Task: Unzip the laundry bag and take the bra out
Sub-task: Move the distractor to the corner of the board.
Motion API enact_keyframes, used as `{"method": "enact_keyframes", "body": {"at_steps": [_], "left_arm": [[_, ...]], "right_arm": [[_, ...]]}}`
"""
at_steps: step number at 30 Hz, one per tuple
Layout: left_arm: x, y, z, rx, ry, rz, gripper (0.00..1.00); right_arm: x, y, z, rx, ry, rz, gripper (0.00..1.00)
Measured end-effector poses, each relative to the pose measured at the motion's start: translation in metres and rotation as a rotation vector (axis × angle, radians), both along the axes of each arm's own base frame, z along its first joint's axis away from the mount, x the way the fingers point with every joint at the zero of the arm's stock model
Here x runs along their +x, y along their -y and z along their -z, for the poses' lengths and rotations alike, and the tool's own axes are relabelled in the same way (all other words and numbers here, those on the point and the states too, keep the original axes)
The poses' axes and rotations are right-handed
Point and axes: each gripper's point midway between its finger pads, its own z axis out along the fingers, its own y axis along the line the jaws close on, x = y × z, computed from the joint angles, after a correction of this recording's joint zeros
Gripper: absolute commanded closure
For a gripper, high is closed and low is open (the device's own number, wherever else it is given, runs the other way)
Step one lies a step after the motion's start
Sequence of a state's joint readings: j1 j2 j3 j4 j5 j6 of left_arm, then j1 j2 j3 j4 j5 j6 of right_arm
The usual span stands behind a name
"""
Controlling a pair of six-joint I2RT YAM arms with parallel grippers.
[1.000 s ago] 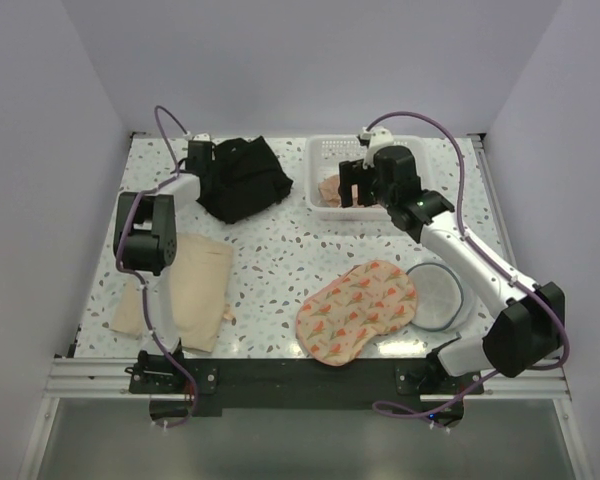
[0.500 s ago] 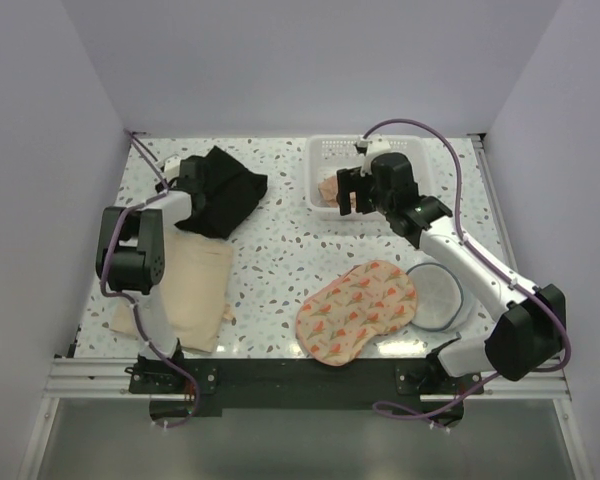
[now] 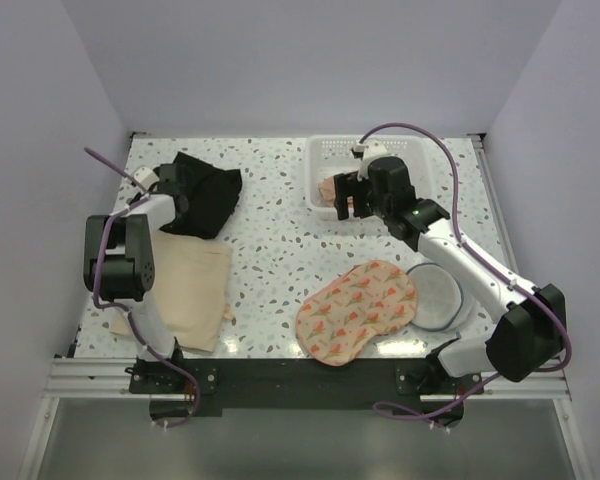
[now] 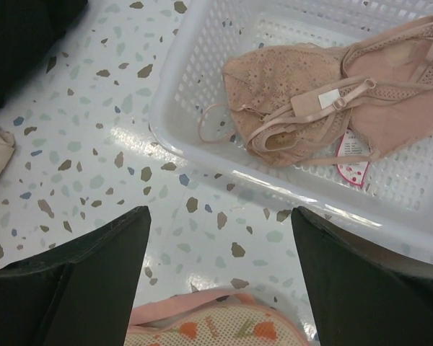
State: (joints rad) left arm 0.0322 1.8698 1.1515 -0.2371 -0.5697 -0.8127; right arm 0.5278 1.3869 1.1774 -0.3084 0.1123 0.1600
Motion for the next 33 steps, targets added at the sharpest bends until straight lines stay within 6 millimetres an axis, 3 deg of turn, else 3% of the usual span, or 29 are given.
{"method": "enact_keyframes", "body": {"at_steps": [8,9,11,12,15,19,22,25,28,30,33], "left_arm": [[0.037,-0.021,-0.012,-0.015,0.047,-0.053,0.98],[0.039,-0.024,-0.014,-0.011,0.05,-0.056,0.76],[0.04,-0.028,-0.016,-0.006,0.052,-0.059,0.54],[0.04,-0.029,-0.016,-0.005,0.053,-0.065,0.32],[0.033,-0.034,-0.012,0.003,0.037,-0.069,0.13],[0.021,-0.036,-0.012,0.013,0.021,-0.062,0.07],[0.012,-0.036,-0.022,0.028,0.026,-0.044,0.07],[0.005,-0.032,-0.048,0.053,0.088,0.003,0.06],[-0.001,-0.02,-0.085,0.076,0.174,0.072,0.06],[0.004,-0.005,-0.118,0.095,0.253,0.131,0.06],[0.008,0.024,-0.149,0.115,0.309,0.225,0.06]], "right_arm": [[-0.005,-0.006,0.002,-0.001,-0.01,-0.017,0.17],[-0.006,-0.007,0.002,-0.002,-0.011,-0.019,0.16],[-0.006,-0.007,0.003,-0.003,-0.013,-0.02,0.16],[-0.006,-0.007,0.003,-0.003,-0.013,-0.02,0.16],[-0.007,-0.007,0.003,-0.003,-0.013,-0.02,0.16],[-0.007,-0.009,0.003,-0.003,-0.013,-0.025,0.16],[-0.008,-0.01,0.003,-0.003,-0.013,-0.03,0.16],[-0.01,-0.013,0.003,0.001,-0.016,-0.041,0.16],[-0.012,-0.017,0.003,0.011,-0.021,-0.058,0.16],[-0.013,-0.019,0.003,0.015,-0.024,-0.065,0.16],[-0.014,-0.022,0.005,0.018,-0.031,-0.068,0.16]]}}
